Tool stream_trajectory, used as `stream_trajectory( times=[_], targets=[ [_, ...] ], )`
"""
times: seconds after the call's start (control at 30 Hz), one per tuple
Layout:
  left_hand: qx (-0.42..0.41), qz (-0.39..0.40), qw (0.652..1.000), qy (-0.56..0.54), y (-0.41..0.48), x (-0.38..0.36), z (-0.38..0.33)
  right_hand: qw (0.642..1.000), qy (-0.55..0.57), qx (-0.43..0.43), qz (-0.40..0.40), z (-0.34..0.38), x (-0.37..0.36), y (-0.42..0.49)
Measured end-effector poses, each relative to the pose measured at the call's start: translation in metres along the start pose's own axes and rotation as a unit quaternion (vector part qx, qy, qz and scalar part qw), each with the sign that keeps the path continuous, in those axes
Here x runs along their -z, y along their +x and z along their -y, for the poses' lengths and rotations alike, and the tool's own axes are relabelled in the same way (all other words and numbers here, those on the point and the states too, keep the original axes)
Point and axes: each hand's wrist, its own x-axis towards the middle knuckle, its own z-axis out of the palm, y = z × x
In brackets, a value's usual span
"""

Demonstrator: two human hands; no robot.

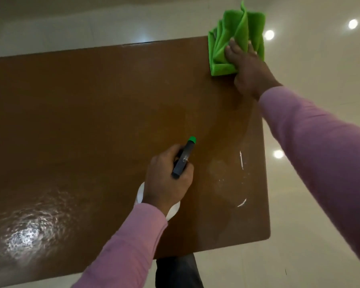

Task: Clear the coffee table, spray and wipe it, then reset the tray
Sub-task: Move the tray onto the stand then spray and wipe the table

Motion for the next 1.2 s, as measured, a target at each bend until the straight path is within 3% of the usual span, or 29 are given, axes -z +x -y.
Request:
stream_trajectory(
  times=[0.3, 0.37, 0.53, 0.63, 0.83, 1.03, 1.2],
  targets=[
    [-0.006, 0.055, 0.998, 0.013, -0.032, -0.038, 0.001, 0.994, 0.005, 0.104, 0.029, -0.014, -0.075, -0.161],
    [-0.015, 0.059, 0.998, 0.014, -0.037, -0.044, 0.004, 0.995, 0.008, 0.096, 0.039, -0.017, -0.067, -0.151],
    [-0.021, 0.048, 0.999, -0.007, -0.056, -0.048, 0.023, 0.999, 0.045, -0.030, 0.005, -0.003, -0.028, -0.059],
    [-0.029, 0.046, 0.999, 0.000, -0.068, -0.045, 0.039, 0.999, 0.021, -0.035, 0.003, 0.003, -0.027, -0.050],
    [-0.045, 0.042, 0.997, 0.037, -0.094, -0.023, 0.058, 0.999, 0.042, -0.004, 0.008, -0.001, -0.108, -0.213],
    [-0.061, 0.043, 0.997, 0.035, -0.107, -0.002, 0.072, 0.993, 0.054, -0.091, 0.048, 0.051, -0.203, -0.410],
    [-0.077, 0.008, 0.997, 0.031, -0.112, 0.004, 0.086, 0.994, 0.057, -0.097, 0.001, 0.051, -0.194, -0.388]
  ],
)
